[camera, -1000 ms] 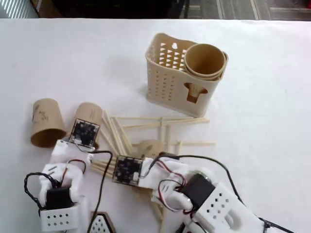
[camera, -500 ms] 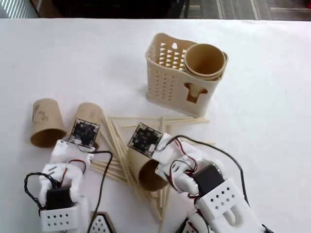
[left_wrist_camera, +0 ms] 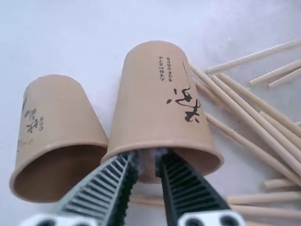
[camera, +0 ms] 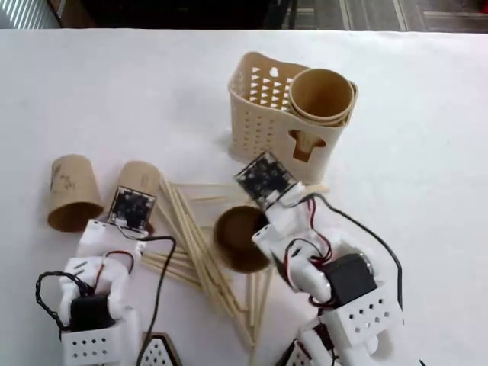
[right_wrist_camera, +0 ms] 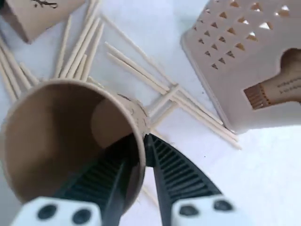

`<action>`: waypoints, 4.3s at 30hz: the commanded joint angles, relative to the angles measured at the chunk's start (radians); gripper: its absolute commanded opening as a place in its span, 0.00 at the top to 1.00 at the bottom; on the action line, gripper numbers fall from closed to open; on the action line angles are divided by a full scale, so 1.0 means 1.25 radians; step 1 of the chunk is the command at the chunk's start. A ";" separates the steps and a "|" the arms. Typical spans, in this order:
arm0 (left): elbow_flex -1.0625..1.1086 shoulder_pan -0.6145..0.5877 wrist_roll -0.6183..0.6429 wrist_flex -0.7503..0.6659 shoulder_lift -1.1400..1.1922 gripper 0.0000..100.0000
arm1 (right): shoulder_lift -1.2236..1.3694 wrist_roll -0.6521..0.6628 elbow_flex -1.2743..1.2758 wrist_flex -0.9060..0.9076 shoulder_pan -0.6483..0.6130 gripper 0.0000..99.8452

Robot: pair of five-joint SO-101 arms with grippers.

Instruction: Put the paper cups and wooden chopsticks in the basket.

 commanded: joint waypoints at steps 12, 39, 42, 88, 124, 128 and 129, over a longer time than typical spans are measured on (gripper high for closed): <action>-0.565 -0.127 -0.171 0.222 0.051 0.92 | -0.007 -0.087 0.117 -0.109 0.048 0.98; -0.382 -0.403 -0.516 -0.271 0.710 0.73 | -0.008 -0.098 0.137 -0.109 0.047 0.98; -0.340 -0.376 -0.474 -0.360 0.757 0.77 | -0.008 -0.098 0.137 -0.109 0.047 0.98; -0.576 -0.322 -0.158 0.123 0.298 0.98 | 0.416 -0.144 -0.873 0.158 0.249 0.98; -0.626 -0.316 -0.023 0.095 0.300 0.98 | 0.796 -0.183 -1.366 0.392 0.384 0.95; -0.707 -0.233 0.033 0.095 0.301 0.98 | 0.711 -0.187 -1.245 0.392 0.441 0.96; -0.724 -0.206 0.042 0.095 0.303 0.98 | 0.697 -0.188 -1.198 0.392 0.457 0.97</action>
